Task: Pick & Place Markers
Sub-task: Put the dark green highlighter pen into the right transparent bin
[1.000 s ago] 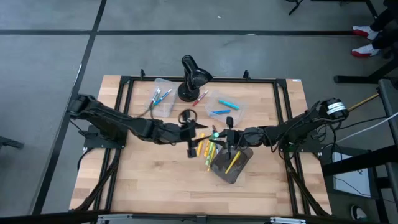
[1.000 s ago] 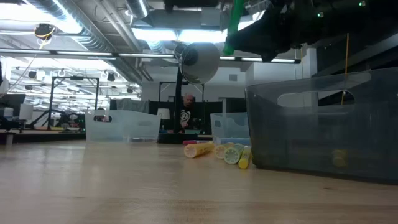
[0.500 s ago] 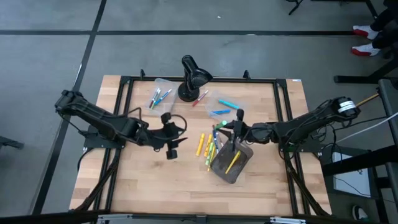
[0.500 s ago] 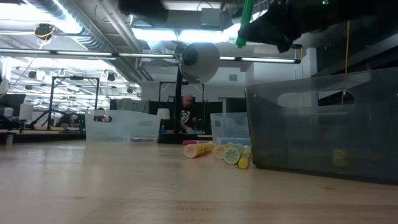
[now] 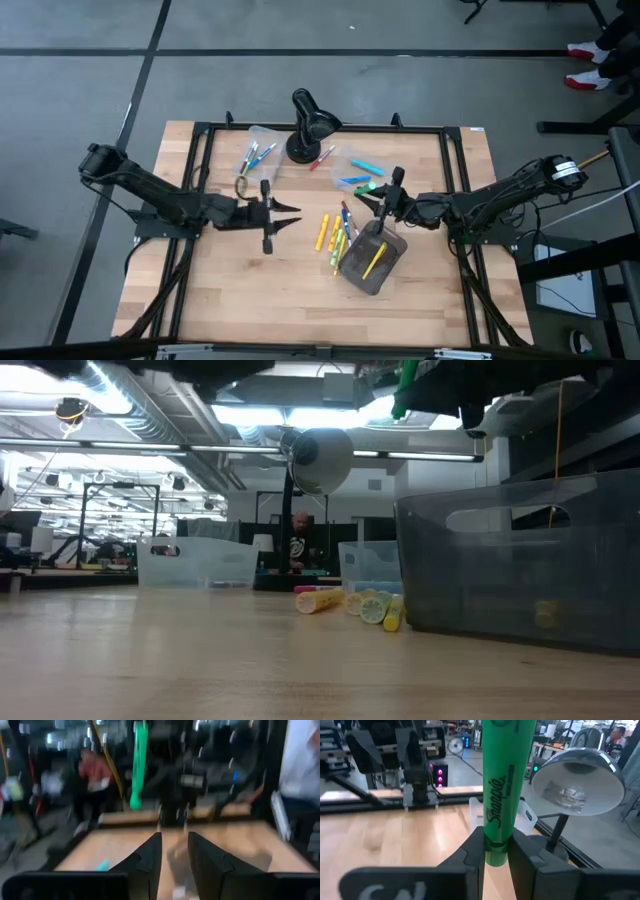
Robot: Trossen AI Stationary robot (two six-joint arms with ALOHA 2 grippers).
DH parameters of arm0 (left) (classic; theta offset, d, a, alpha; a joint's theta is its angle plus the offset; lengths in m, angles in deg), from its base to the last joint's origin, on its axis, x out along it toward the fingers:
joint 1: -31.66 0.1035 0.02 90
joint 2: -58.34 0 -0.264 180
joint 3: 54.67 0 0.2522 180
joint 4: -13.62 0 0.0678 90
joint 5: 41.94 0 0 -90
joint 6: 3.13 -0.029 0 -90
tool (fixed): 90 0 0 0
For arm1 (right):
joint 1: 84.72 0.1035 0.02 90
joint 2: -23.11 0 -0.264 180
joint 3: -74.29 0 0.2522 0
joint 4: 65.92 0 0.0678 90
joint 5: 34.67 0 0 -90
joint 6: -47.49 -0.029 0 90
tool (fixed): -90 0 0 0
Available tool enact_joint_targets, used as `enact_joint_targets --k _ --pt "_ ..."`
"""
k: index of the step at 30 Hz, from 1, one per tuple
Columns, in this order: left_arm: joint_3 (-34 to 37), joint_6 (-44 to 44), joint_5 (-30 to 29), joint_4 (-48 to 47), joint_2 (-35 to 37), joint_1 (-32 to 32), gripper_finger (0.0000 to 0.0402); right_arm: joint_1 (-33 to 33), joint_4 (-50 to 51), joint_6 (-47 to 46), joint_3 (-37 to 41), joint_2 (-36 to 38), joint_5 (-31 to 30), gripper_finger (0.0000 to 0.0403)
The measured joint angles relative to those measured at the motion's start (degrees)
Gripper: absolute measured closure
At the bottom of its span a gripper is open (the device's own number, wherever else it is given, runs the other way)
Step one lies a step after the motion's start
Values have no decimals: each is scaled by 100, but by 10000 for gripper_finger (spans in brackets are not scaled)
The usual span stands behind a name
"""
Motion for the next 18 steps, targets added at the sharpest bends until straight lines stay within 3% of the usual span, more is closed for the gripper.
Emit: enact_joint_targets --k 4,18 --pt "307 -181 341 1037 3 254 323 -45 260 -235 0 268 -2 342" --pt "313 -210 303 117 42 334 326 -886 1240 -249 0 817 -385 342"
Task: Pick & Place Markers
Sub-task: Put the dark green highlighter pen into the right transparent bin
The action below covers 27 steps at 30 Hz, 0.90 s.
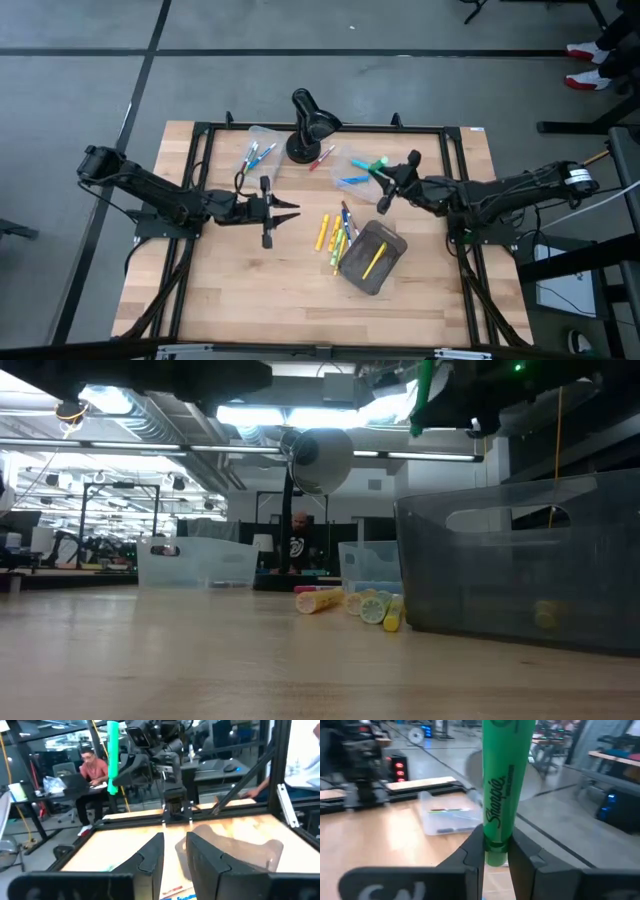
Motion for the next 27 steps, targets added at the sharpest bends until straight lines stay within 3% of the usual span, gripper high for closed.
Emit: enact_joint_targets --k 5,18,27 --pt "0 -437 -325 -92 -1 0 327 -287 38 185 0 1 -660 342" --pt "0 -1548 -1104 -129 -1 0 329 -536 18 346 0 1 -1647 342" --pt "0 -1639 -1257 -129 -3 0 329 -560 8 579 0 1 -2059 342"
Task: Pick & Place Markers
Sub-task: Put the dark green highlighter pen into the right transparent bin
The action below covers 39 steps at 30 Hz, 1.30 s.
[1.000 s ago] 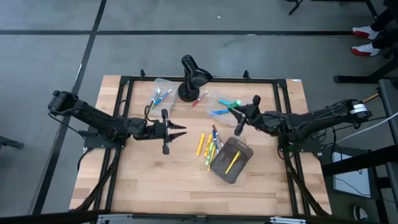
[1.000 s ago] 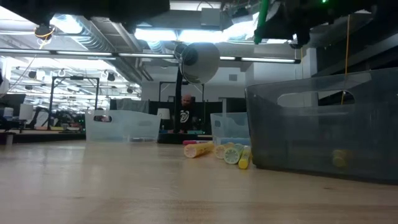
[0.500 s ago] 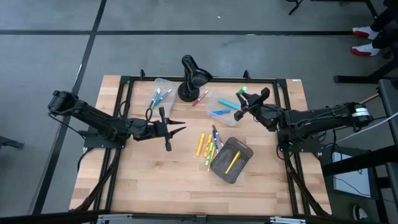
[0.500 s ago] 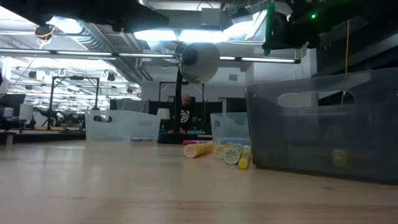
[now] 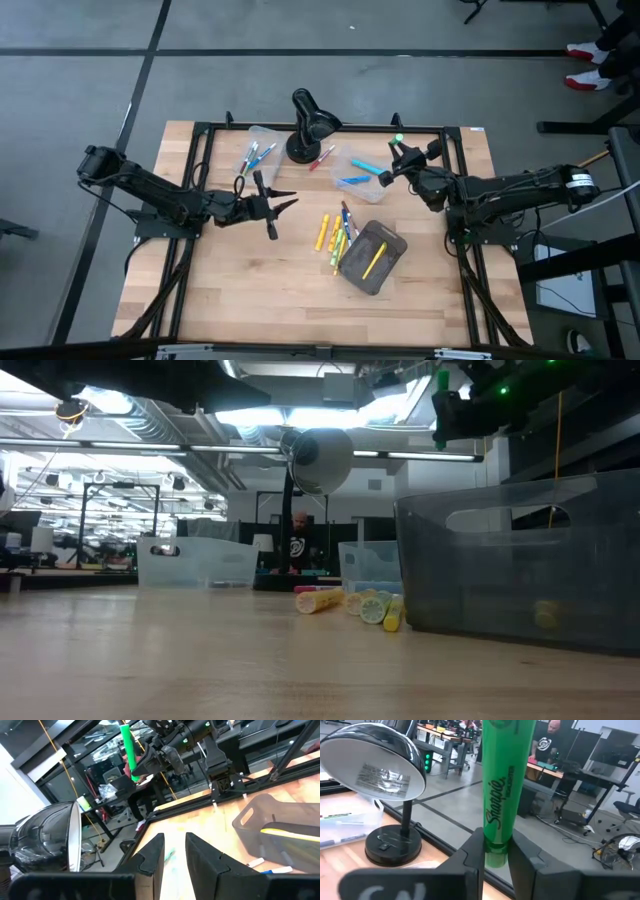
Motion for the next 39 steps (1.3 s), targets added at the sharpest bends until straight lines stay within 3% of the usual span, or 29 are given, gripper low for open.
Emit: enact_joint_targets --k 12,20,28,39 --pt "0 7 2 0 0 0 329 -1 5 113 0 -2 11 342" --pt "0 13 2 0 0 0 329 -4 277 -160 -74 -3 367 342" --pt "0 15 4 0 -2 0 329 -348 2721 -1665 -1025 -154 1378 342" --pt "0 17 4 -1 -2 0 329 -834 3431 -1948 -1640 -709 2764 342"
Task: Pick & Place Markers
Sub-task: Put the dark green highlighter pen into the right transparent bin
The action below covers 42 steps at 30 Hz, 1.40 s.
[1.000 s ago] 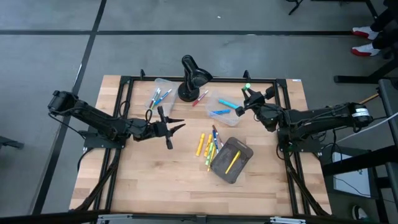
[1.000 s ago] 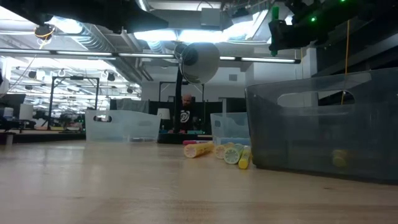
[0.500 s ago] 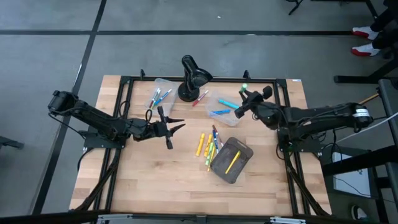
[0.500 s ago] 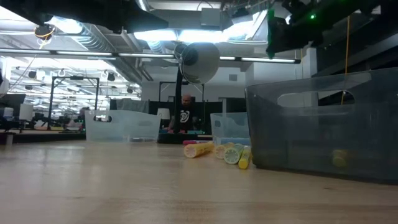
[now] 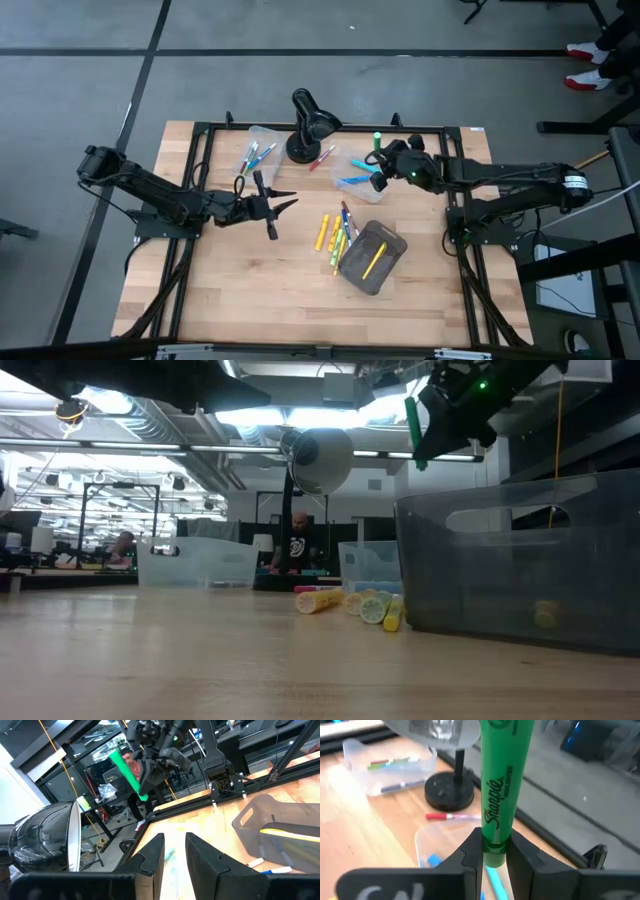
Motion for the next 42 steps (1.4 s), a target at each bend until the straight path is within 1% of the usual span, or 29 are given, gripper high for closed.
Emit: enact_joint_targets --k 5,12,17,27,31,42 --pt "0 0 2 -1 0 0 329 -272 468 -158 -199 -266 598 342" --pt "0 0 2 -1 0 0 329 -542 689 -253 -255 -544 1355 342" --pt "0 0 2 -1 0 0 329 -670 910 -309 -255 -657 1616 342" --pt "0 0 31 -1 0 0 329 -984 1124 -387 -260 -686 2386 342" --pt "0 0 31 -1 0 -1 329 -1101 1288 -436 -258 -686 2550 342" --pt "0 0 37 -1 0 0 329 -1125 1284 -434 -260 -686 2561 342"
